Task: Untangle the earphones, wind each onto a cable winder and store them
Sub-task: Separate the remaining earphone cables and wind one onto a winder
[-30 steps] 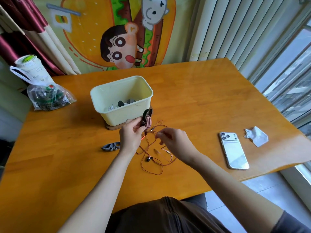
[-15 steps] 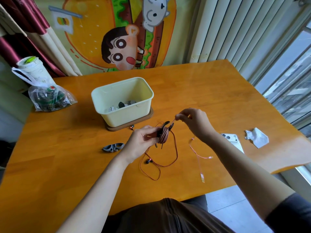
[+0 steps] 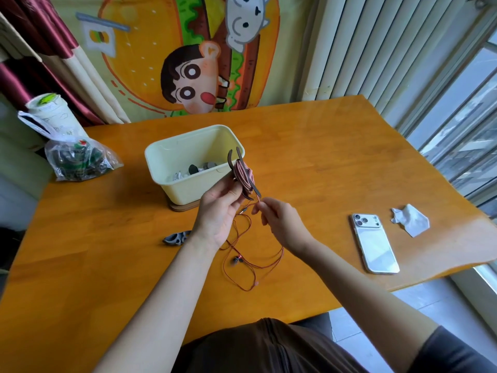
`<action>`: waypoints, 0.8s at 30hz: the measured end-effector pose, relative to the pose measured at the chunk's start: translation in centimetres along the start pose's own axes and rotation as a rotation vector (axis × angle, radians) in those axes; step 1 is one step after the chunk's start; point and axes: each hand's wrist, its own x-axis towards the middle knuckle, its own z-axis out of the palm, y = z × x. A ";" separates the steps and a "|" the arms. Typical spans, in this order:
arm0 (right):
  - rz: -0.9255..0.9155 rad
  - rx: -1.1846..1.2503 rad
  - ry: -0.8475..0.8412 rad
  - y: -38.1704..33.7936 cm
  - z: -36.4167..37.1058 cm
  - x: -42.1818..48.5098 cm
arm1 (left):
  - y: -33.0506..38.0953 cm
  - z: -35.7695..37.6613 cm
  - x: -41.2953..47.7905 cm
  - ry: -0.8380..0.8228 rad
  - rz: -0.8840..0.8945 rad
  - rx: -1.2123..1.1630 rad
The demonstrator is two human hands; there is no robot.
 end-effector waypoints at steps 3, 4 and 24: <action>-0.041 -0.031 0.016 -0.2 0.6 -0.5 | 0.0 -0.5 0.5 0.083 0.023 0.082; -0.053 -0.033 0.020 -0.4 0.7 -0.7 | -0.1 -0.6 0.6 0.109 0.031 0.113; -0.188 -0.404 -0.074 -2.1 -4.6 0.4 | -0.3 -2.6 0.5 0.229 0.151 0.721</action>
